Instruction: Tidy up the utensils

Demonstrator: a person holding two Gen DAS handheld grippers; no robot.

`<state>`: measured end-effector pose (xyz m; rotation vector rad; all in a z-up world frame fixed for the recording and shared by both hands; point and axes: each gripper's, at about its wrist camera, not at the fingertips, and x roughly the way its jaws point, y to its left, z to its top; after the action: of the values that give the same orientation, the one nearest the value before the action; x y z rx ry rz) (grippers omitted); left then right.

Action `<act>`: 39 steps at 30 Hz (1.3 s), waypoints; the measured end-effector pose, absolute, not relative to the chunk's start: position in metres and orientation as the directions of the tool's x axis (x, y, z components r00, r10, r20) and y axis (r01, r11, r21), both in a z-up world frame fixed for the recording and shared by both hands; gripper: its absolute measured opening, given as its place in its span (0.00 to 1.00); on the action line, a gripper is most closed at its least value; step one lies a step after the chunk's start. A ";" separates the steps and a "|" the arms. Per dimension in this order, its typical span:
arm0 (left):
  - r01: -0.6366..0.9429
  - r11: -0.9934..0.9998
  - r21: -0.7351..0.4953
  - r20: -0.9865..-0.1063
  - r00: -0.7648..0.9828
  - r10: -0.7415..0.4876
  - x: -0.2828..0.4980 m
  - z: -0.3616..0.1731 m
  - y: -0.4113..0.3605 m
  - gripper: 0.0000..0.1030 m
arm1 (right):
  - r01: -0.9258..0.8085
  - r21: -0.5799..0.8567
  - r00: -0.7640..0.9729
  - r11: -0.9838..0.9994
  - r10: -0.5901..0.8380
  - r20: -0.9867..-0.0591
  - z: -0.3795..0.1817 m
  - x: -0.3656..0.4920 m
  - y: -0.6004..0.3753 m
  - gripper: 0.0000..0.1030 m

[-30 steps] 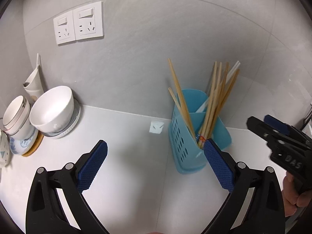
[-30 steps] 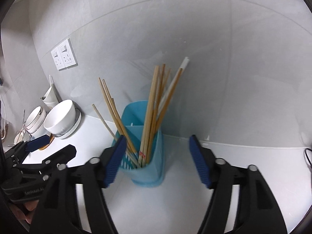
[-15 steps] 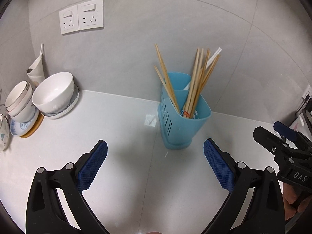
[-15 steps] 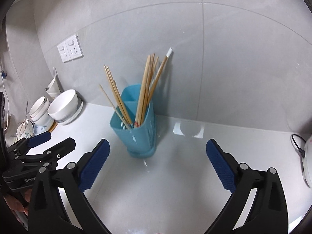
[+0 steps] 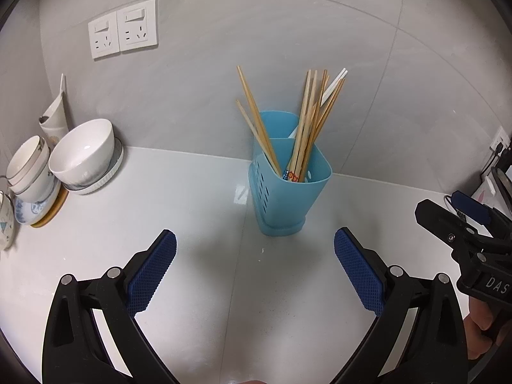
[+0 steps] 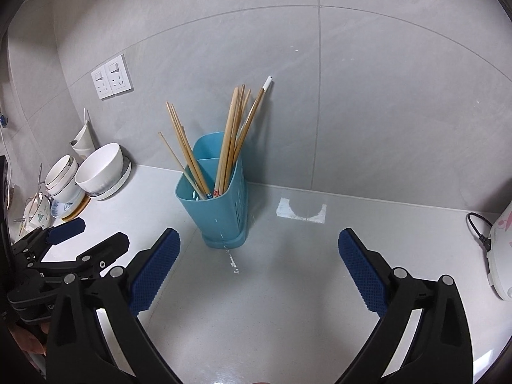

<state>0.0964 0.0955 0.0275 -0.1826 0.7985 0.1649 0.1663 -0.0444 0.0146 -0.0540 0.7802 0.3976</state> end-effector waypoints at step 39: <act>-0.168 0.983 -0.076 -0.713 0.698 0.064 0.096 0.036 0.087 0.94 | -0.312 0.092 0.652 0.946 0.283 -0.703 0.015 0.164 -0.050 0.93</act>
<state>0.0956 0.0871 0.0359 -0.1387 0.7886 0.1299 0.1637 -0.0495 0.0153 -0.0382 0.7915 0.3378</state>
